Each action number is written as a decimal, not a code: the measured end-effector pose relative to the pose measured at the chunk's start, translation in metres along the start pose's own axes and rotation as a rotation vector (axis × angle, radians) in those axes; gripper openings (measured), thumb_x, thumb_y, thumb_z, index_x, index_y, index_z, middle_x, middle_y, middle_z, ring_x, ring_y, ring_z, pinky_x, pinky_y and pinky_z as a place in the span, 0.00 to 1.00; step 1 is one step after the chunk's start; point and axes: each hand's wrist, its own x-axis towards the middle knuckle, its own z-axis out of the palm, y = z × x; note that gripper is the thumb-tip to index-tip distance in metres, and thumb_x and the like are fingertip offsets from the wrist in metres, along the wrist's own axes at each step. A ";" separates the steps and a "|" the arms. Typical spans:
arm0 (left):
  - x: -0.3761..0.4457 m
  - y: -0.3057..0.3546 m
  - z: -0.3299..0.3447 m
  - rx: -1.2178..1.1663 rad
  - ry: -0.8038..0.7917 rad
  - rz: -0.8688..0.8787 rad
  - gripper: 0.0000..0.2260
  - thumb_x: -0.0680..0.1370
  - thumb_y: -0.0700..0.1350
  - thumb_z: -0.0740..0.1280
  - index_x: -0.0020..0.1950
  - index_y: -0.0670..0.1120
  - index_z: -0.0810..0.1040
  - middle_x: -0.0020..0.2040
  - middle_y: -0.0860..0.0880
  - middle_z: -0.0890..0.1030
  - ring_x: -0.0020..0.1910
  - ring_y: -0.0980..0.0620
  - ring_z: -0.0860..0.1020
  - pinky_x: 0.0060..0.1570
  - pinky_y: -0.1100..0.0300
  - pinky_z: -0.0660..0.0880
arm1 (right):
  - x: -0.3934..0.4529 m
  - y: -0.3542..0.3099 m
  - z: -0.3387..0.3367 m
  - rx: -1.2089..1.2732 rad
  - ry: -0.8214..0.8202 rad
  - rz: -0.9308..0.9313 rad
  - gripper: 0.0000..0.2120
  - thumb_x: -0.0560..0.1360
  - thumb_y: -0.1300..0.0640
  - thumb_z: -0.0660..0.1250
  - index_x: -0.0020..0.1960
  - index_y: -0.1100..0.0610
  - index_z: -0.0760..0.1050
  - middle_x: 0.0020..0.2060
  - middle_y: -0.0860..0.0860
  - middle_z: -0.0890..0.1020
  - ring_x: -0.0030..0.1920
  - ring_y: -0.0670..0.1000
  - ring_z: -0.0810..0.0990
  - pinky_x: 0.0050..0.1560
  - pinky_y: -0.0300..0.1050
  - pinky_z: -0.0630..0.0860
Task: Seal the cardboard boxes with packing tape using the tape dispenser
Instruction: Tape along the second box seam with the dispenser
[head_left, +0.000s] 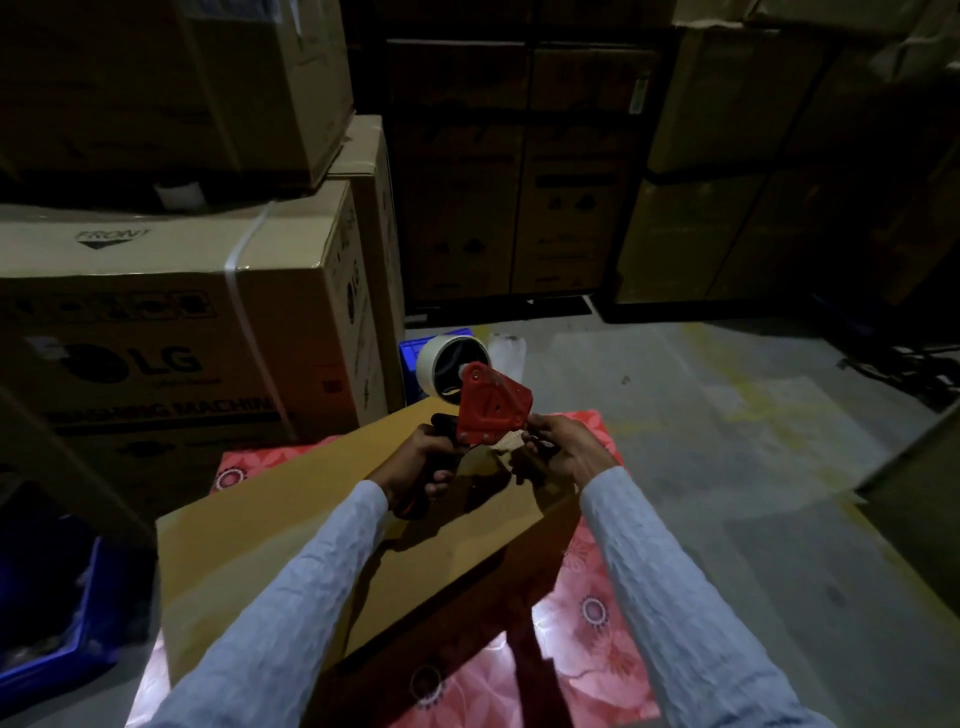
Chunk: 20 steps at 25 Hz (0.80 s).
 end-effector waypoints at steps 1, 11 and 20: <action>0.000 -0.002 0.000 0.016 0.004 -0.002 0.07 0.73 0.42 0.65 0.47 0.40 0.73 0.27 0.48 0.64 0.21 0.54 0.62 0.23 0.64 0.59 | 0.006 0.000 0.001 -0.051 0.029 -0.039 0.10 0.80 0.65 0.67 0.40 0.63 0.77 0.28 0.55 0.79 0.30 0.50 0.75 0.28 0.39 0.76; 0.029 -0.002 -0.011 0.399 0.164 -0.042 0.07 0.70 0.41 0.66 0.47 0.41 0.77 0.34 0.41 0.69 0.31 0.45 0.66 0.33 0.52 0.65 | 0.043 -0.010 0.005 -0.770 0.260 -0.803 0.05 0.76 0.64 0.70 0.46 0.61 0.86 0.44 0.57 0.87 0.48 0.56 0.85 0.53 0.51 0.82; 0.021 -0.023 -0.035 0.507 0.238 -0.011 0.15 0.69 0.47 0.69 0.40 0.34 0.73 0.35 0.40 0.73 0.33 0.44 0.69 0.37 0.47 0.67 | 0.076 -0.005 -0.016 -0.617 0.461 -0.624 0.03 0.77 0.63 0.72 0.46 0.62 0.83 0.48 0.62 0.86 0.51 0.61 0.83 0.48 0.47 0.75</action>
